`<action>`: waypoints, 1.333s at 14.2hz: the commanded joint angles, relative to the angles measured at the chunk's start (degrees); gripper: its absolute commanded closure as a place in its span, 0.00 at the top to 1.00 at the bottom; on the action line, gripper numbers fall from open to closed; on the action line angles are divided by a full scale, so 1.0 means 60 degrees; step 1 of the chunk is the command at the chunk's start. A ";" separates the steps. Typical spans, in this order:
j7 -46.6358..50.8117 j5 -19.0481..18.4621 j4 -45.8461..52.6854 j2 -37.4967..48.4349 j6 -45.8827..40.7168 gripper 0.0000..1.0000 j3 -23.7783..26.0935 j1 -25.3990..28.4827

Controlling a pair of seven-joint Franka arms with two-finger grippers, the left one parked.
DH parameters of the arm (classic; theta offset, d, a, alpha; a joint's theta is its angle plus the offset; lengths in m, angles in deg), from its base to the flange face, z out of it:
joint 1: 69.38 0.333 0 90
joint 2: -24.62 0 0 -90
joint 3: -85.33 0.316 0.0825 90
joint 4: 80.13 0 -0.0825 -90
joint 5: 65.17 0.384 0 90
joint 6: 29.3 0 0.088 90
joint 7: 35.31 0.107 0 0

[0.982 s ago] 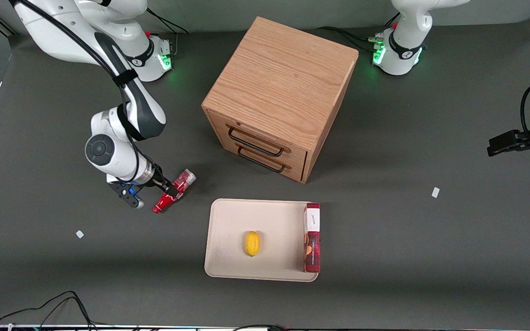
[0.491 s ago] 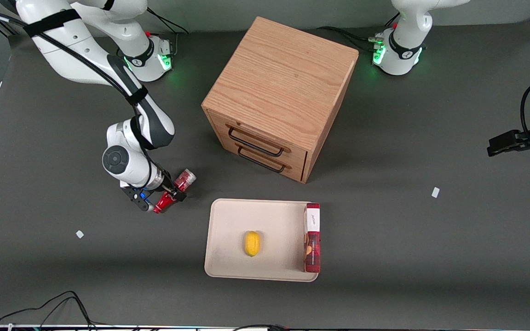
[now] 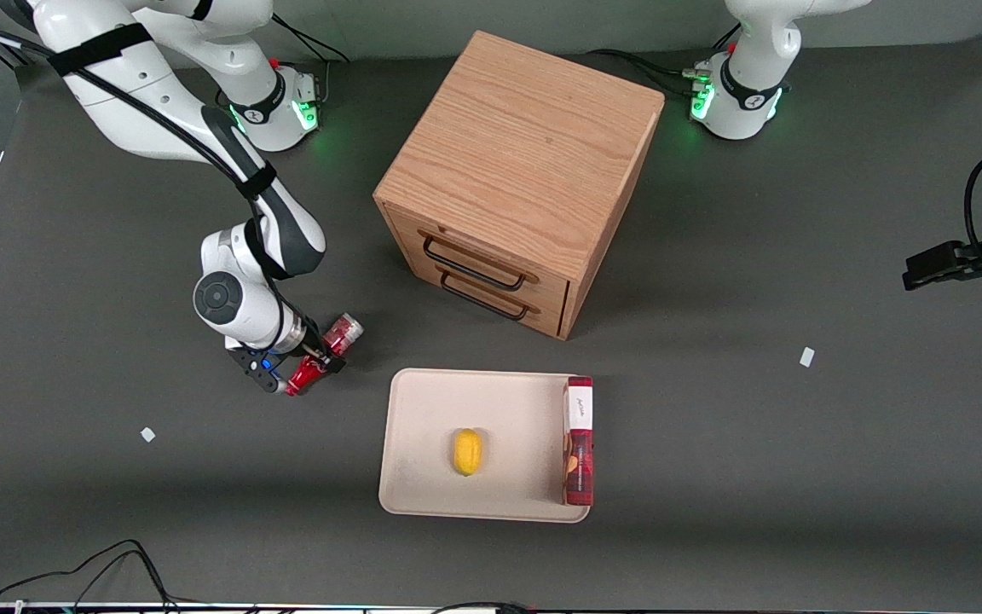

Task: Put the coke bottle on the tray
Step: 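Close the right gripper around the bottle's body, then lift the bottle upright off the table with the right gripper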

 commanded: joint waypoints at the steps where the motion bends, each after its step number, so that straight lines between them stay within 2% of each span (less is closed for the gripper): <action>1: 0.0339 -0.0271 0.0047 -0.0071 0.0151 0.43 0.0023 -0.0020; 5: 0.0339 -0.0271 0.0076 -0.0071 0.0136 0.09 0.0023 -0.0050; 6: 0.0339 -0.0271 0.0091 -0.0056 0.0122 0.04 0.0023 -0.0035; 10: 0.0134 -0.0286 0.0295 0.0499 -0.0504 0.01 0.0008 -0.0108; 13: -0.0274 -0.0344 0.1711 0.0939 -0.2886 0.01 0.0008 -0.0181; 15: -0.1150 -0.0330 0.2912 0.1086 -0.4674 0.01 -0.0108 -0.0196; 19: -0.3228 -0.0344 0.5110 0.0970 -0.6495 0.03 -0.0124 -0.0343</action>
